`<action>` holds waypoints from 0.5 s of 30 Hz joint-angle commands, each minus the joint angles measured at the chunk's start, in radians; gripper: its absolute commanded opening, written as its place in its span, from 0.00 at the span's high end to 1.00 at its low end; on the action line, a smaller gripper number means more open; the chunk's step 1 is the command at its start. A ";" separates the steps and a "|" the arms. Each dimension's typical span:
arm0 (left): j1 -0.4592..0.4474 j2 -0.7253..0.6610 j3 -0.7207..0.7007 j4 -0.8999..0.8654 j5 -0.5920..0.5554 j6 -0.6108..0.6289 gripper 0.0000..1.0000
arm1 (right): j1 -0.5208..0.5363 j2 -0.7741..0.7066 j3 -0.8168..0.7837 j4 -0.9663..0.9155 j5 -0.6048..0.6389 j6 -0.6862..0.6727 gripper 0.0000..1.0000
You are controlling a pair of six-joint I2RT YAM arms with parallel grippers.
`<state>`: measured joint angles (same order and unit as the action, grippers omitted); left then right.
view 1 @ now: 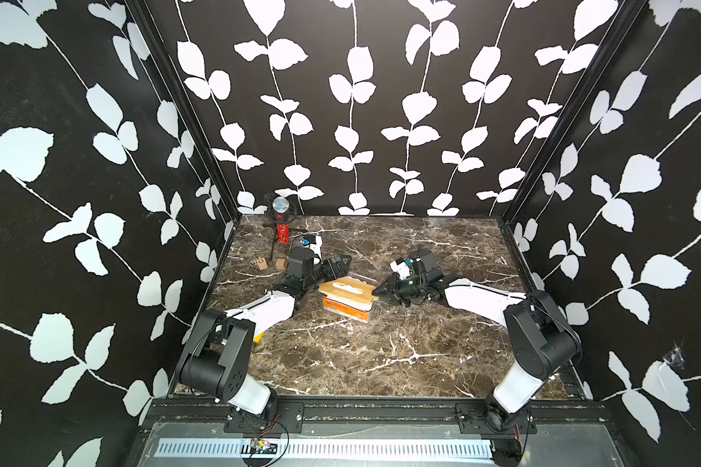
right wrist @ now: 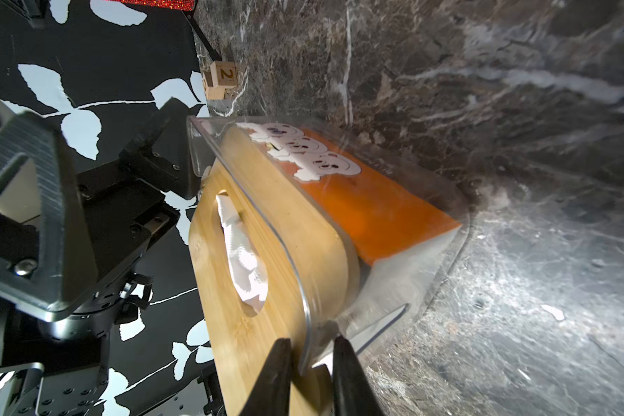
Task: Put the tissue paper into the tissue box
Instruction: Close the box lid on the tissue box.
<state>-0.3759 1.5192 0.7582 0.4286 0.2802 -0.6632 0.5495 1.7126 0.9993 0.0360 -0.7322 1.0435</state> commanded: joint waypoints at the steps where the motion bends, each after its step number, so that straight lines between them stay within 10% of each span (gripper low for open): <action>1: -0.030 0.028 -0.063 -0.078 0.090 -0.066 0.01 | 0.027 0.056 -0.040 0.068 0.042 -0.030 0.77; 15: -0.032 -0.194 0.004 -0.278 0.096 -0.020 0.01 | 0.027 -0.005 -0.036 0.034 0.027 -0.040 0.64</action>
<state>-0.3847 1.3994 0.7322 0.3164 0.3000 -0.6964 0.5587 1.7138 0.9916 0.0551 -0.7204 1.0206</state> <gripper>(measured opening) 0.987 0.356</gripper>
